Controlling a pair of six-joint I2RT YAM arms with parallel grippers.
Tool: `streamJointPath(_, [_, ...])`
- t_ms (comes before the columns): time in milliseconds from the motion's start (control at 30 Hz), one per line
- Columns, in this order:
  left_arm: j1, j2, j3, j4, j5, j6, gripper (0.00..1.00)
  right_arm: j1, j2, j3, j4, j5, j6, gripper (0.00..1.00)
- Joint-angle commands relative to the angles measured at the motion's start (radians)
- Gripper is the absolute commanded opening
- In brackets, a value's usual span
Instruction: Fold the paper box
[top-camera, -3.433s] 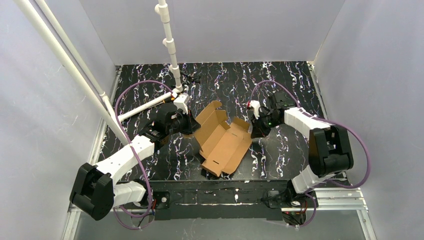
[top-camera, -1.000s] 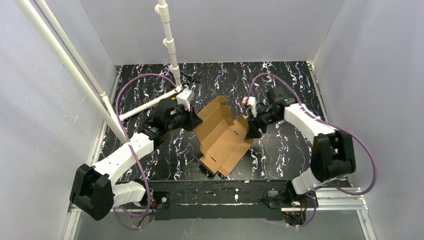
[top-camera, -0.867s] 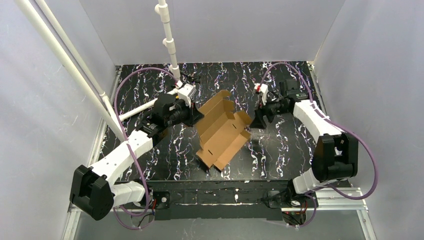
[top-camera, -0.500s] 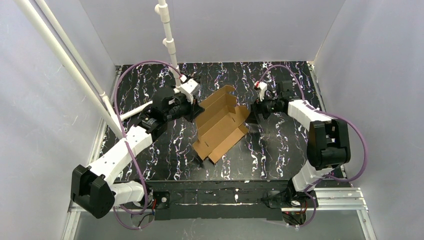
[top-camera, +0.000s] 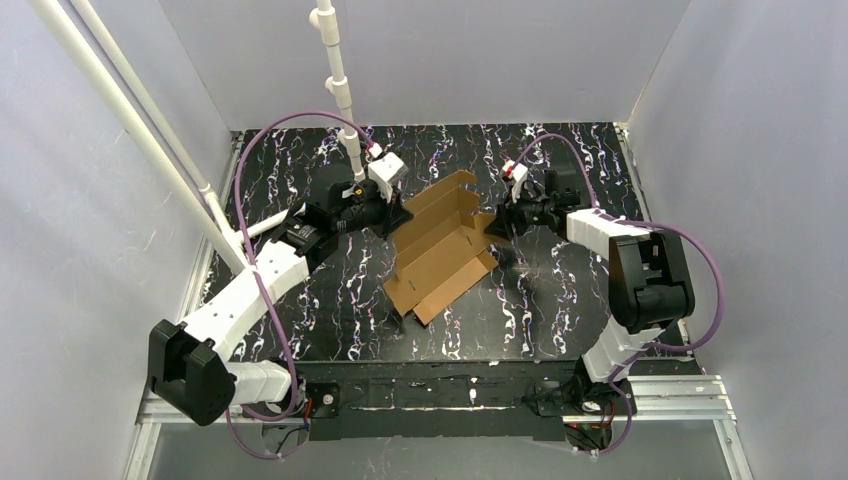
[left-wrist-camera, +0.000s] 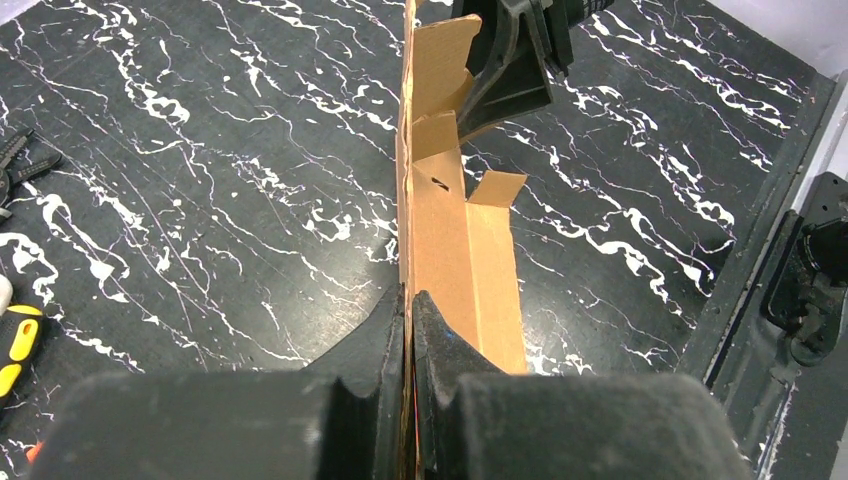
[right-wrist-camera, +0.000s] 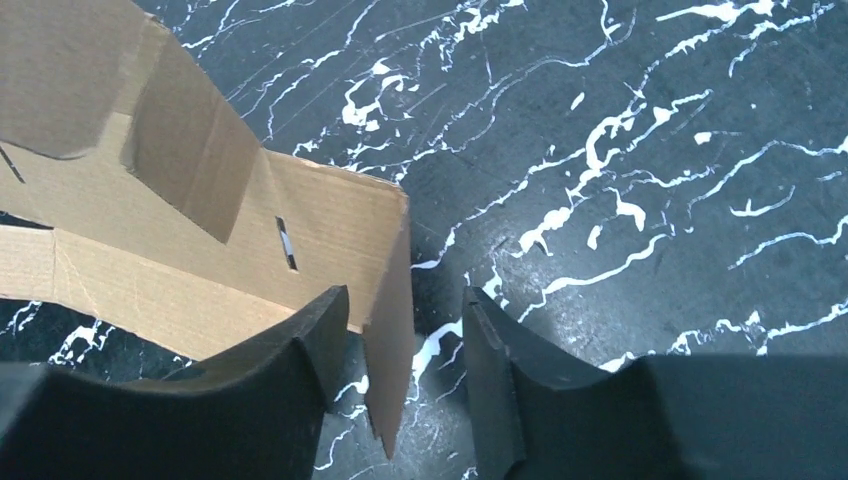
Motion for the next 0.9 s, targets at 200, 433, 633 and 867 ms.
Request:
streamJointPath(200, [0.001, 0.011, 0.136, -0.120, -0.037, 0.118, 0.00, 0.008, -0.066, 0.014, 0.066, -0.030, 0.010, 0.12])
streamJointPath(433, [0.001, 0.094, 0.278, -0.184, -0.031, 0.242, 0.00, 0.028, -0.066, -0.003, 0.280, 0.064, 0.174, 0.01])
streamJointPath(633, [-0.001, 0.123, 0.240, -0.160, 0.025, 0.253, 0.00, 0.028, -0.054, -0.083, 0.492, 0.129, 0.226, 0.01])
streamJointPath(867, [-0.003, 0.129, 0.158, -0.125, 0.039, 0.257, 0.00, 0.028, -0.058, -0.166, 0.575, 0.113, 0.218, 0.01])
